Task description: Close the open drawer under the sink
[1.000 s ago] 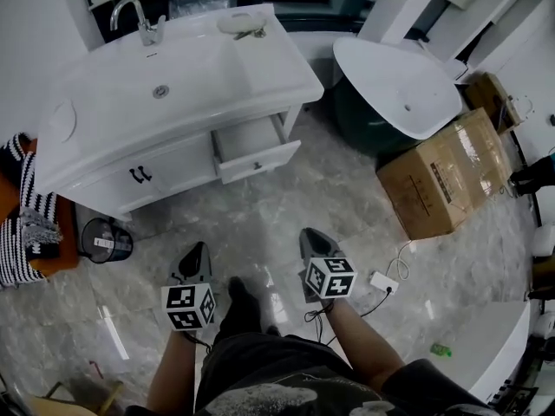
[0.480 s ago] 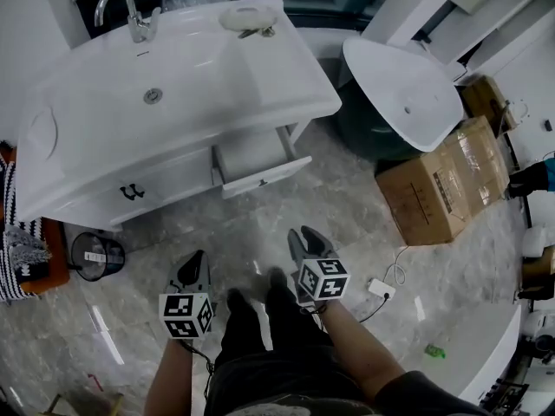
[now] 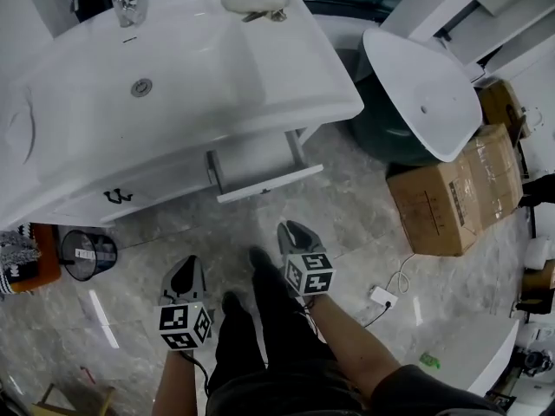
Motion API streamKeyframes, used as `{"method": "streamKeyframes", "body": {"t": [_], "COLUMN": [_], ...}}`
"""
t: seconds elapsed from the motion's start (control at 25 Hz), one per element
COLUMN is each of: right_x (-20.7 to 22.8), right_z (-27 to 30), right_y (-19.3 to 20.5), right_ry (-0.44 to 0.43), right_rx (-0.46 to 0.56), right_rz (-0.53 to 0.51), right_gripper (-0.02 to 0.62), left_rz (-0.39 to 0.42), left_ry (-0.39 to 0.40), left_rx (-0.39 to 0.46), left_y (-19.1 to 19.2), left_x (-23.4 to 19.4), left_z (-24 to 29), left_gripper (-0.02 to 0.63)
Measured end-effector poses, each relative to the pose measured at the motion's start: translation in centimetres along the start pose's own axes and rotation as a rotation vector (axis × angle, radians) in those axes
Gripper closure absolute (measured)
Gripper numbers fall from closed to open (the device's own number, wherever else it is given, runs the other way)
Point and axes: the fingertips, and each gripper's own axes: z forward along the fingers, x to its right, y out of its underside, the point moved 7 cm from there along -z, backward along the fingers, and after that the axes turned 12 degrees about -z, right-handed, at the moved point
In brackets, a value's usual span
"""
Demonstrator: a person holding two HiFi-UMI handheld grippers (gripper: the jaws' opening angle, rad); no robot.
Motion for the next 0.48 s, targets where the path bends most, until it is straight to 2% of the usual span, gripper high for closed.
{"method": "streamKeyframes", "body": {"t": [0.12, 0.32, 0.48], "right_x": [0.8, 1.5, 1.8], "right_z": [3.0, 7.6, 10.9], "right_y": [0.3, 0.5, 0.8], "right_ry": [-0.014, -0.034, -0.050], "right_rx": [-0.011, -0.029, -0.061], "right_rz": [-0.022, -0.019, -0.043], "right_gripper": [0.511, 0.430, 0.407], "left_rz": [-0.020, -0.043, -0.073], "left_ry": [-0.032, -0.064, -0.092], "left_rx": [-0.004, -0.011, -0.010], "left_y": [0.4, 1.0, 1.2], "left_x": [-0.6, -1.1, -1.4], "left_z": [2.3, 5.9, 8.1], "left_gripper": [0.591, 0.591, 0.591]}}
